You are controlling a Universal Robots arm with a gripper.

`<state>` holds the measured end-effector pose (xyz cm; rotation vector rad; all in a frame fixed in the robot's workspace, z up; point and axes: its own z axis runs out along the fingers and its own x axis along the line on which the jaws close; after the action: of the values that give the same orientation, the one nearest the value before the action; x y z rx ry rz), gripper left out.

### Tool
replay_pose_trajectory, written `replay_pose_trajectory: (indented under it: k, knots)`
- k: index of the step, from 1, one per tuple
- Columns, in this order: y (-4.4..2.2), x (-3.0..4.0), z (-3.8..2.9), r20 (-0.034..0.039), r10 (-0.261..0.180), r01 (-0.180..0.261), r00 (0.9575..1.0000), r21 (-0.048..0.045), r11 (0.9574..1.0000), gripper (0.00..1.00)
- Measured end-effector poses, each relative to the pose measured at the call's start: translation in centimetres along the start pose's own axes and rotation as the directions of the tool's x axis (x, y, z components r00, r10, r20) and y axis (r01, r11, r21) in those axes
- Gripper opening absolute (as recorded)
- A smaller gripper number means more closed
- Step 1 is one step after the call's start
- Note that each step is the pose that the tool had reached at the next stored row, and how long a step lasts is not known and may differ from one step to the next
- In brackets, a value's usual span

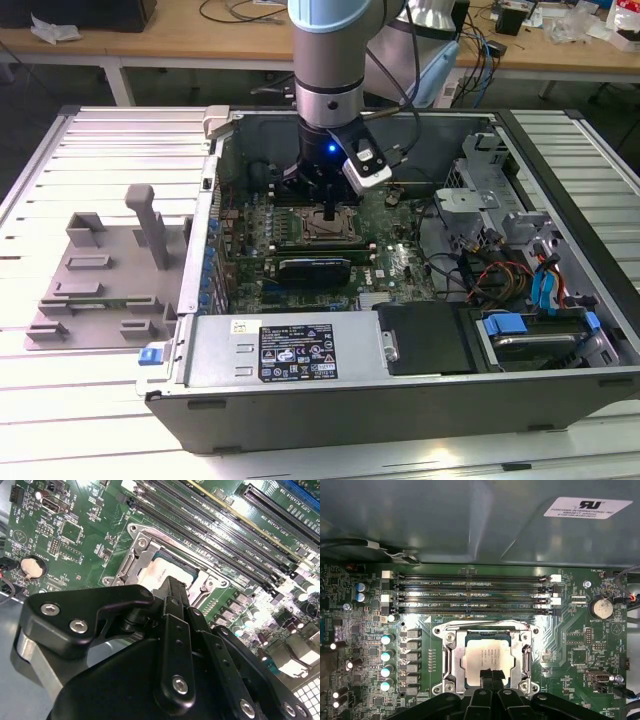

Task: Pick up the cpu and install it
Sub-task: 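Install the first cpu locking lever, then install the second cpu locking lever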

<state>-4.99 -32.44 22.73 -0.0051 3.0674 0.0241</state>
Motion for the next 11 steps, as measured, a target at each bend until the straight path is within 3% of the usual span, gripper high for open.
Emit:
replay_pose_trajectory:
  k: [11]
  knots:
    - [0.0,-0.02,-0.08,0.0,0.0,0.0,1.0,0.0001,1.0,0.11]
